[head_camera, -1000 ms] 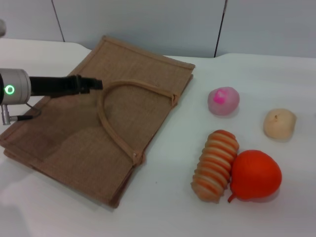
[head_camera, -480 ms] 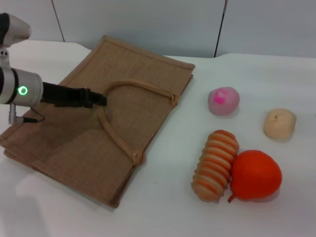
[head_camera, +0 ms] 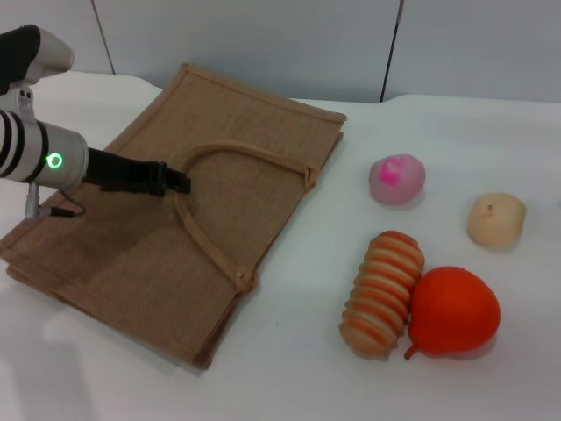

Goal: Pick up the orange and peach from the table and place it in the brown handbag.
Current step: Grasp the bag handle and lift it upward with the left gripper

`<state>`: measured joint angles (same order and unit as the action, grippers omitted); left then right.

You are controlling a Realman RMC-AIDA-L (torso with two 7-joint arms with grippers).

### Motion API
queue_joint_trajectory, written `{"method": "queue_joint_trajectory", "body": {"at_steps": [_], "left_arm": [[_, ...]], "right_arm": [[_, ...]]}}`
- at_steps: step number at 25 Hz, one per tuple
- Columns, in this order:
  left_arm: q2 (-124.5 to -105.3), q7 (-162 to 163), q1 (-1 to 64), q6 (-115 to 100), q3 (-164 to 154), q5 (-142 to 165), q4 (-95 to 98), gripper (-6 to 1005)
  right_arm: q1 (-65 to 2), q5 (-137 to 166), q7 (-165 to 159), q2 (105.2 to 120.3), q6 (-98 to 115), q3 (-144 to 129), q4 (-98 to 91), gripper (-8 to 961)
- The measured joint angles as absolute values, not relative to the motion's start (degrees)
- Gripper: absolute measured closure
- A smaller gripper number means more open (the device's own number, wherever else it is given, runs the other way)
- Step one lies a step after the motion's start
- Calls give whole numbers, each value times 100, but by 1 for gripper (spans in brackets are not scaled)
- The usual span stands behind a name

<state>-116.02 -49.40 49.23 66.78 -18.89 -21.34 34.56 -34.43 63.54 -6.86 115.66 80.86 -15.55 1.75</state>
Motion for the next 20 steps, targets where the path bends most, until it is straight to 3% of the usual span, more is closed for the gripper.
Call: {"method": "queue_joint_trajectory", "body": {"at_steps": [20], "left_arm": [[-11546,-4939,5137,6111,-2180,-2105,2970,502]], "right_arm": [[-3454,6354,-686,11566,8122,-1555,176,103]]}}
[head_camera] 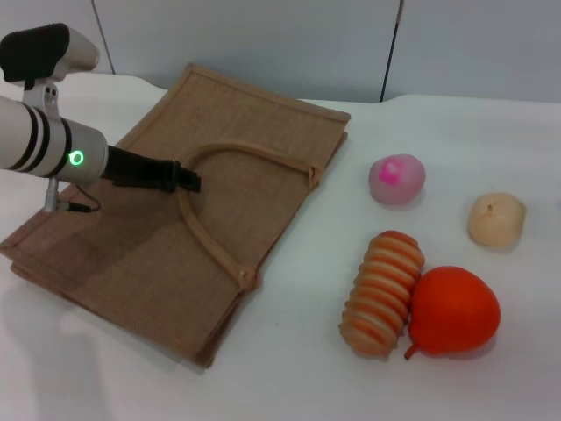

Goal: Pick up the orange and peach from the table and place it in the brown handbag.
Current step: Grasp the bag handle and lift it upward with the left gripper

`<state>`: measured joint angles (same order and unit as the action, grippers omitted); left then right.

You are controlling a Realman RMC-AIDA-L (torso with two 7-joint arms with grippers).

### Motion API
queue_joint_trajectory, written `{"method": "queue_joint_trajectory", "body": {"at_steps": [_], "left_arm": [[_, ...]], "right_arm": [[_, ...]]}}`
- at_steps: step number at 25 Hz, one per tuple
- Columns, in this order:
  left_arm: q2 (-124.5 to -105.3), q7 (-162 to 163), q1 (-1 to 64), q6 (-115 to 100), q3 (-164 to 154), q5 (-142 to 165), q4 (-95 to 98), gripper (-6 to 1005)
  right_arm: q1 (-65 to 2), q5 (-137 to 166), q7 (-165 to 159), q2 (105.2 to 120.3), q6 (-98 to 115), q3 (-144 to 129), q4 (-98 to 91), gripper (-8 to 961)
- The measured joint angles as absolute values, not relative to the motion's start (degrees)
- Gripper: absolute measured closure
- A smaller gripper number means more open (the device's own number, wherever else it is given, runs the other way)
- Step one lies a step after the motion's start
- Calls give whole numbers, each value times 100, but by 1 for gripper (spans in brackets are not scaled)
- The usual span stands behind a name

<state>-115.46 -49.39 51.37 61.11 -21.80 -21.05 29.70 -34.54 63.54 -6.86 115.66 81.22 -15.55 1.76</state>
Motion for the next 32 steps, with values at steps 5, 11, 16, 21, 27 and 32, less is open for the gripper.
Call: {"method": "queue_joint_trajectory", "body": {"at_steps": [5,11,16,21,27,32], "left_arm": [[-11548,-4847,5149,6092,-2179,-1981,2971,518],[-11553,-4842,5151,6208,-2180,-1962,2971,610],[-11556,-4821,5152,6201,-2180,-1914,2971,707],[-11585,-4781,5160,6164,-2179,-1841,2972,785],[-11612,-4832,5154,6108,-2180,-1884,2987,871],[-11624,-4926,5154,5988,-2170,-1910,2979,871]], "right_arm": [[-3454,6356,-686,11566,8122,-1547,176,103],[-3441,6356,-686,11566,8122,-1547,176,103],[-3437,6355,-686,11566,8121,-1547,176,104],[-3430,6354,-686,11566,8121,-1547,176,104],[-3419,6349,-686,11566,8121,-1547,176,104],[-3419,6346,-686,11566,8121,-1541,176,104]]}}
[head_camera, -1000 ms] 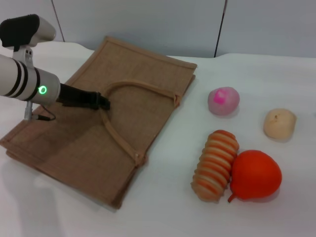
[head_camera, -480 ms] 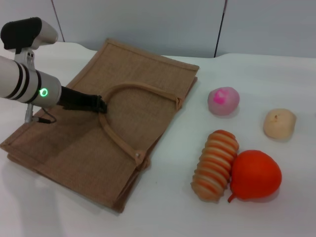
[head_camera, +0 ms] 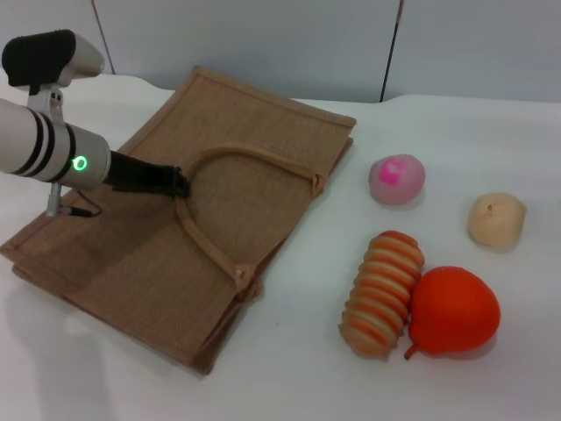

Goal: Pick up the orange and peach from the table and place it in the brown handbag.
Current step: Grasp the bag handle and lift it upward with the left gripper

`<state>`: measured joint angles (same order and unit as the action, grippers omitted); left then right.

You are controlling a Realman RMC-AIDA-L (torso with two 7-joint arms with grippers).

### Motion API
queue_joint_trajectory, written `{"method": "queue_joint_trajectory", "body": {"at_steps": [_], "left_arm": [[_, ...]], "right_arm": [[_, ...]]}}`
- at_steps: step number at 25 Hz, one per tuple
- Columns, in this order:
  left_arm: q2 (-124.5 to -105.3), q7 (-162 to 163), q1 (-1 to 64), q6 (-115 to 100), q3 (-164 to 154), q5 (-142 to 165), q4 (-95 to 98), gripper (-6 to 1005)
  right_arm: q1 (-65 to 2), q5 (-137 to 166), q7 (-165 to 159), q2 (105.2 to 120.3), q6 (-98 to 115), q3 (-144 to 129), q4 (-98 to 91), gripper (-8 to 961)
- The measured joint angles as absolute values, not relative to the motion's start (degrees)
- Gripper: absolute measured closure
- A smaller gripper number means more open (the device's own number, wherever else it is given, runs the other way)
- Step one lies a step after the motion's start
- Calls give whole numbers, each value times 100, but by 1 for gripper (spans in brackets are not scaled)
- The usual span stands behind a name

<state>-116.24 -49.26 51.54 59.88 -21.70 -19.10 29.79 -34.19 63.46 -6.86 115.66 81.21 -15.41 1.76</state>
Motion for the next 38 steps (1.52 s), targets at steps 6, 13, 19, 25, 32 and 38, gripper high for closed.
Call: {"method": "queue_joint_trajectory", "body": {"at_steps": [6,13,19,25,32,38], "left_arm": [[-11639,-5586,4999,5960,-2150,-2808,2967,870],[-11643,-6648,4680,6292,-2134,-4180,2966,878],[-11640,-7470,4431,6827,-2111,-5178,2976,879],[-11644,-8576,4190,7321,-2103,-6303,2801,880],[-11641,-9611,3971,7834,-2100,-7246,2480,881],[-11641,-10036,3862,8168,-2100,-7657,2357,881]], "right_arm": [[-3407,6335,-686,11566,8108,-1551,176,104],[-3392,6335,-686,11567,8103,-1555,175,104],[-3392,6335,-686,11567,8095,-1555,176,104],[-3399,6349,-685,11567,8082,-1550,175,104],[-3413,6353,-686,11573,8070,-1554,175,104],[-3423,6374,-685,11574,8062,-1661,175,104]]}}
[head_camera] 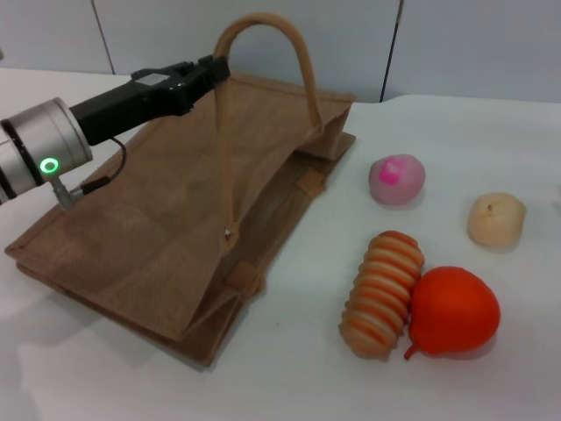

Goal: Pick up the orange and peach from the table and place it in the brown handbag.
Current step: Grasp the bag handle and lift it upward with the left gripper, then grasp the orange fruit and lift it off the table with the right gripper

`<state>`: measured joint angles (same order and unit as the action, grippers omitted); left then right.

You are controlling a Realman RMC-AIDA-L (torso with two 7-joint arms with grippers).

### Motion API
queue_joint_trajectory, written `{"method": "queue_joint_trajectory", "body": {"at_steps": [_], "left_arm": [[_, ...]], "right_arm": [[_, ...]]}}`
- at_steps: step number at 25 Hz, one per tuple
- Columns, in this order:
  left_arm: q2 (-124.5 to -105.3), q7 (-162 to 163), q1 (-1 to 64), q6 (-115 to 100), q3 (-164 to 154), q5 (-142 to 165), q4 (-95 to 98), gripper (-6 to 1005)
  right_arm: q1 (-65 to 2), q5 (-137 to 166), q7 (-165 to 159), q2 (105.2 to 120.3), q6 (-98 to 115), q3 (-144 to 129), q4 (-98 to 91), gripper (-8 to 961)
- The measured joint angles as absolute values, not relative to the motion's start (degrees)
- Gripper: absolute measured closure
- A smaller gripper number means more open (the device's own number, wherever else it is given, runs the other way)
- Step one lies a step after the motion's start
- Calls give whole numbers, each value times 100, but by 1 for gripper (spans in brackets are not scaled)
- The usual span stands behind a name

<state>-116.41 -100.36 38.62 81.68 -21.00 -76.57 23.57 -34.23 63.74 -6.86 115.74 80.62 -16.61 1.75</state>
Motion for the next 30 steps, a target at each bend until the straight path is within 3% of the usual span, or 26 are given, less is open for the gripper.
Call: {"method": "queue_joint_trajectory", "body": {"at_steps": [10,14,24,30], "left_arm": [[-11626,-10392,3627,9023,-2082,-8239,2346,880],[-11616,-10513,3563,9220,-2027,-8363,2346,880],[-11601,-10575,3446,9641,-1640,-8368,2407,884],[-11591,-10578,3402,9650,-1561,-8368,2412,883]], "right_arm": [[-3468,6383,-1272,11525,8049,-2916,-41,104],[-3433,6380,-2197,11430,8038,-3785,-422,105],[-3416,7459,-4854,10807,8162,-5268,-1277,105],[-3340,8848,-6064,10612,8460,-5266,-1834,105]]}}
